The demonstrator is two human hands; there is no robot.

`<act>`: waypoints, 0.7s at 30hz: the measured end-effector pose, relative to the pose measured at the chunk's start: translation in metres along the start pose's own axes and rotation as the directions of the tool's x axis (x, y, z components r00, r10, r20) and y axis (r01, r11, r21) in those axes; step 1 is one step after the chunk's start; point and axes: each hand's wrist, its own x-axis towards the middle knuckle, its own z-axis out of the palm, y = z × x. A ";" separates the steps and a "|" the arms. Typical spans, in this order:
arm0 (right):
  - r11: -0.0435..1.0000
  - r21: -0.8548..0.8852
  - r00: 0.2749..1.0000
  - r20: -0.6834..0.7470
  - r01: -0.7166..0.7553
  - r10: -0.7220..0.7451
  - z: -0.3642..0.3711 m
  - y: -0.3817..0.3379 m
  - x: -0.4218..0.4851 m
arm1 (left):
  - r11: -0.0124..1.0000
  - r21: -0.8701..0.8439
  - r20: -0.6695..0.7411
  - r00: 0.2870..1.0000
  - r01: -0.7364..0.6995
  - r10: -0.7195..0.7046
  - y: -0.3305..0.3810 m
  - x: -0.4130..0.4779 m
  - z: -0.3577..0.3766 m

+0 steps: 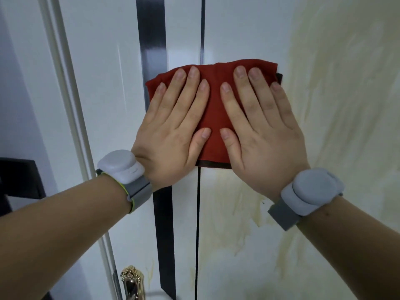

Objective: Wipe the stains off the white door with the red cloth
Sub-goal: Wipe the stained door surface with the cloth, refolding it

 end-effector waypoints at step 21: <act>0.999 -0.012 0.996 0.073 -0.044 0.045 0.014 -0.022 -0.060 | 1.000 0.014 0.006 1.000 0.015 -0.015 0.031 -0.051 0.022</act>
